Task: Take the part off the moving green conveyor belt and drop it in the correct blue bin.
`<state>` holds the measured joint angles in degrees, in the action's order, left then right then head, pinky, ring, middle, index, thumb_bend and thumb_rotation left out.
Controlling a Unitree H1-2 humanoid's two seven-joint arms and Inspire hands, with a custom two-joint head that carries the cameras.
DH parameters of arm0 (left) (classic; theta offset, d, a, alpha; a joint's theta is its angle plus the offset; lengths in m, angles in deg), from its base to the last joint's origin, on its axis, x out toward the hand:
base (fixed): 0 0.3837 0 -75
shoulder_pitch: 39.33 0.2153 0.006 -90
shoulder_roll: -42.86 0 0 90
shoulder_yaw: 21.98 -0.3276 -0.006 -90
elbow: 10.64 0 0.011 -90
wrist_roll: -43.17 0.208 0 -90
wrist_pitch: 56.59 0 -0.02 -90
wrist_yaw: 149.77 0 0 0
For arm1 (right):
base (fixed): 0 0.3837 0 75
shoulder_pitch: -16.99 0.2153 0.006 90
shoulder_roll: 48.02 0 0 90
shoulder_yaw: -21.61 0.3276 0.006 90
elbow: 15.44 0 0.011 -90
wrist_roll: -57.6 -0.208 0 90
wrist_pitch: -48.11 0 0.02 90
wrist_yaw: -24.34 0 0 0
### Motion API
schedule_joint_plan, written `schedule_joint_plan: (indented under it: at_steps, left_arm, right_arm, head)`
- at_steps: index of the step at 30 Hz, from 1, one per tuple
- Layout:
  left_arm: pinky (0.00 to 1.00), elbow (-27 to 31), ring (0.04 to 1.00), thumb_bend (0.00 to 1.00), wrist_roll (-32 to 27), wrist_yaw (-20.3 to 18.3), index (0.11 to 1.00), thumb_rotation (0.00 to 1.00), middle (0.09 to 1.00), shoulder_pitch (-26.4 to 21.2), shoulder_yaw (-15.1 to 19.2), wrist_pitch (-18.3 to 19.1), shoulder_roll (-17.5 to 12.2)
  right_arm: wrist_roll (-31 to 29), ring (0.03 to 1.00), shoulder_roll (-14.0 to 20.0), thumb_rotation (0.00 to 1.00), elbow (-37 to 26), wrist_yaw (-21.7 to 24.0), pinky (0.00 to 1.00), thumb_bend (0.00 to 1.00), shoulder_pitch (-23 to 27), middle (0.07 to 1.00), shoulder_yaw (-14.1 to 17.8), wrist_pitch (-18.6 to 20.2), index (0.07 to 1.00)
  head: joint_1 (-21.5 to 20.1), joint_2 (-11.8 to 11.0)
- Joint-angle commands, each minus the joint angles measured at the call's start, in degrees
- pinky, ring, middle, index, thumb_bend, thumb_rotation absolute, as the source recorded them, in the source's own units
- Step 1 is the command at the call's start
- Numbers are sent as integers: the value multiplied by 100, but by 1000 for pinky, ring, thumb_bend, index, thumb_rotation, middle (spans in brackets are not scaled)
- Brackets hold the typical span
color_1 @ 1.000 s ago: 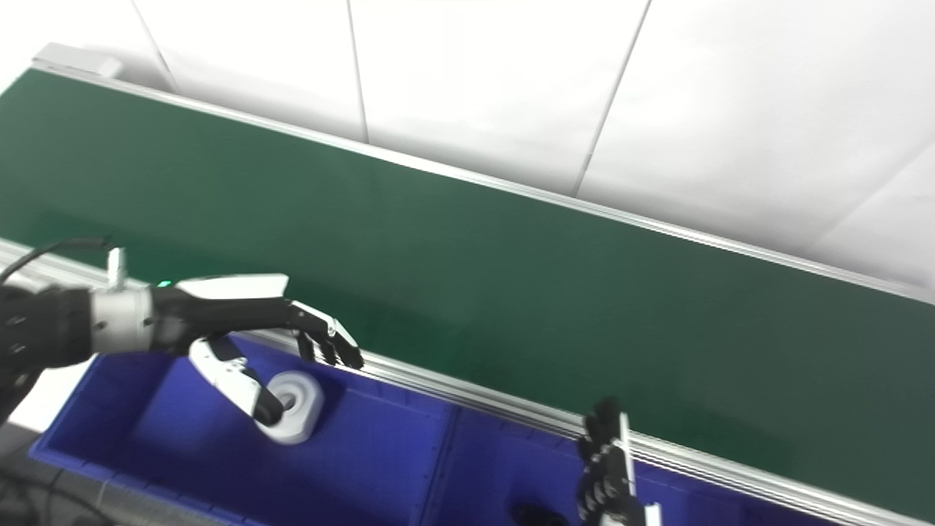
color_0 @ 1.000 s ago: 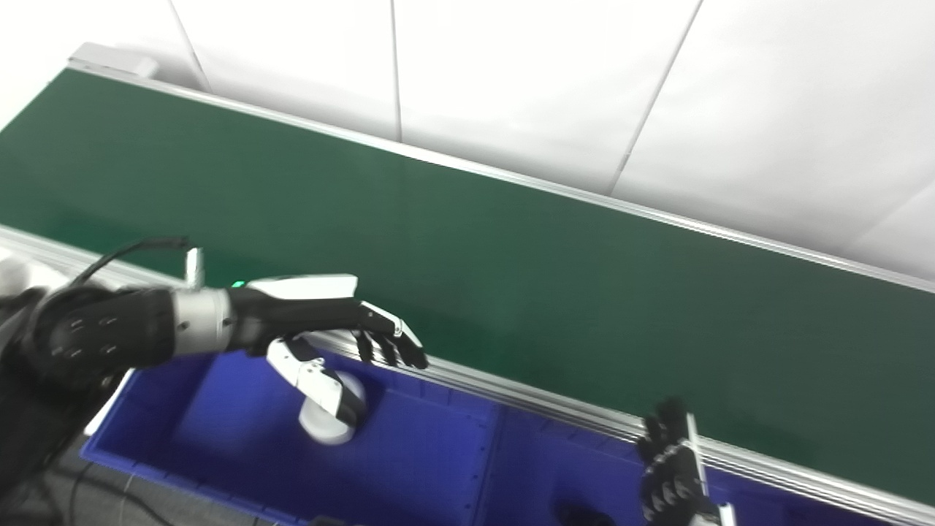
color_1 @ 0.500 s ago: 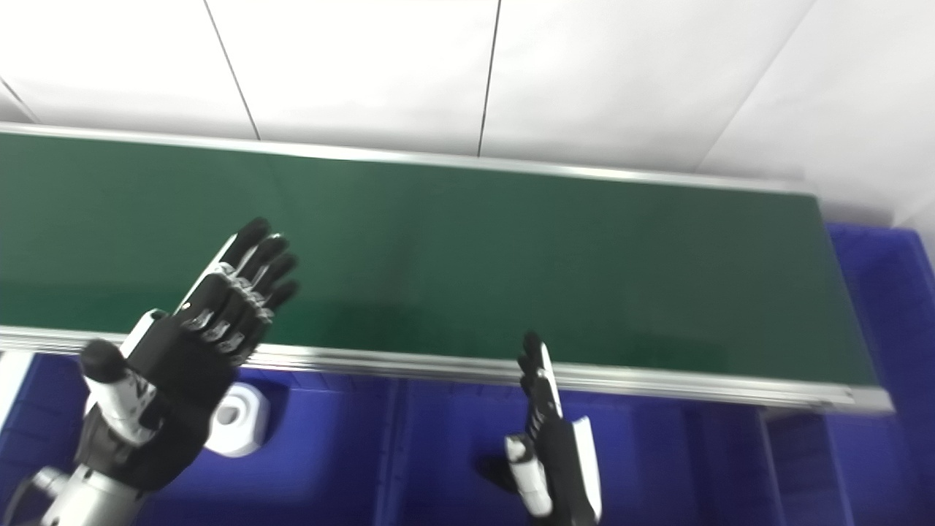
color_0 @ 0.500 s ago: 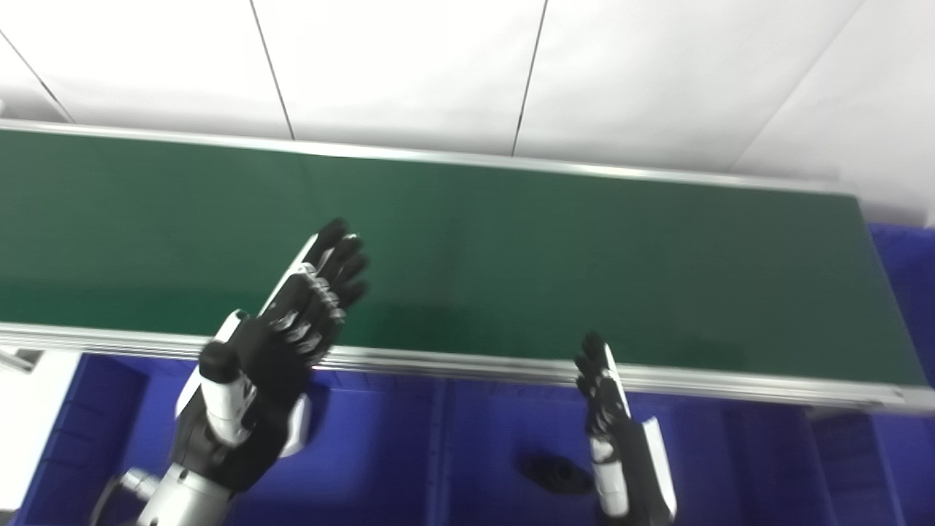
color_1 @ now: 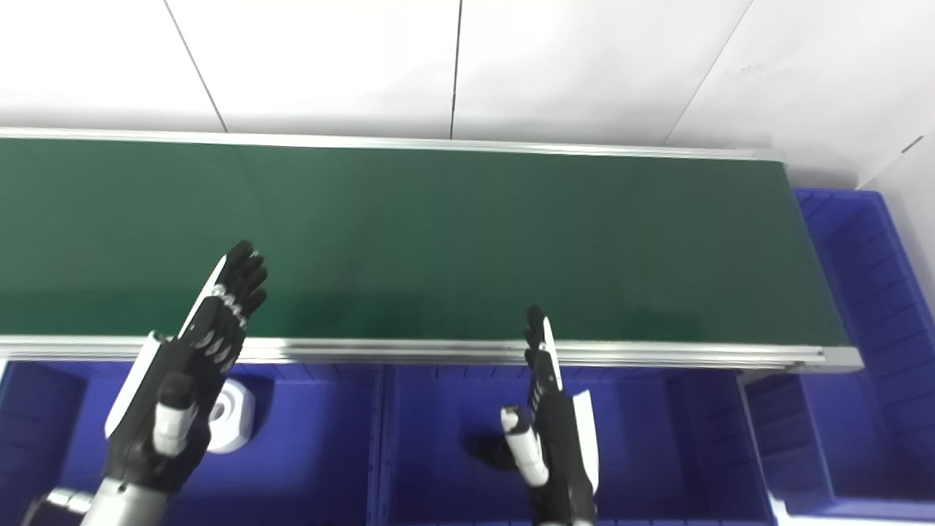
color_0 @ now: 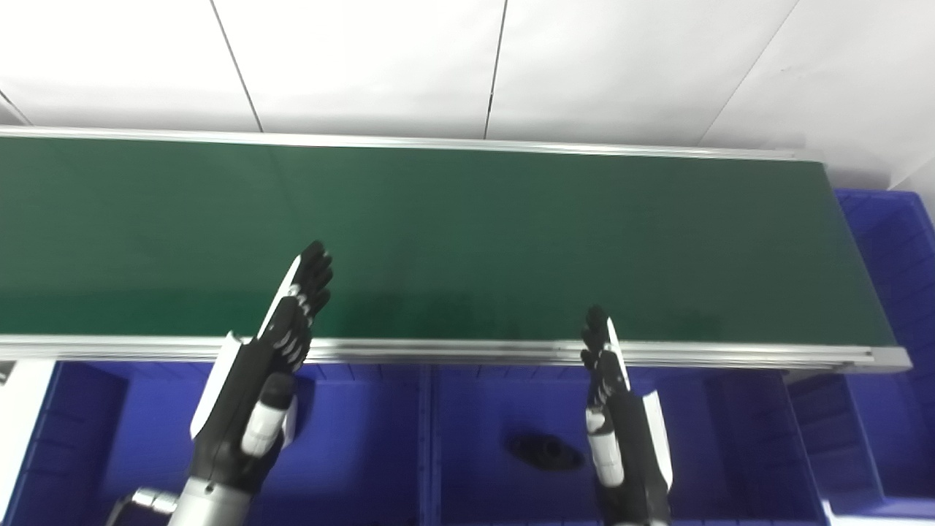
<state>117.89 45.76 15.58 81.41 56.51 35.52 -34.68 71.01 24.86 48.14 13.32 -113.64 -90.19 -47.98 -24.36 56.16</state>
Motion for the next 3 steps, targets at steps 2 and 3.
schedule_joint_plan:
  at_steps: [2, 3]
  left_arm:
    - [1000, 520, 1000, 745, 109, 271, 1000, 1000, 1000, 176, -102, -103, 222]
    - [1000, 597, 1000, 731, 141, 316, 1000, 1000, 1000, 219, -116, -53, 256]
  right_arm:
    - [38, 997, -596, 1000, -205, -20, 1000, 919, -156, 1000, -510, -180, 1000]
    - [23, 994, -579, 1000, -225, -18, 1000, 923, -167, 1000, -496, -182, 1000]
  head:
    - [80, 24]
    - [80, 24]
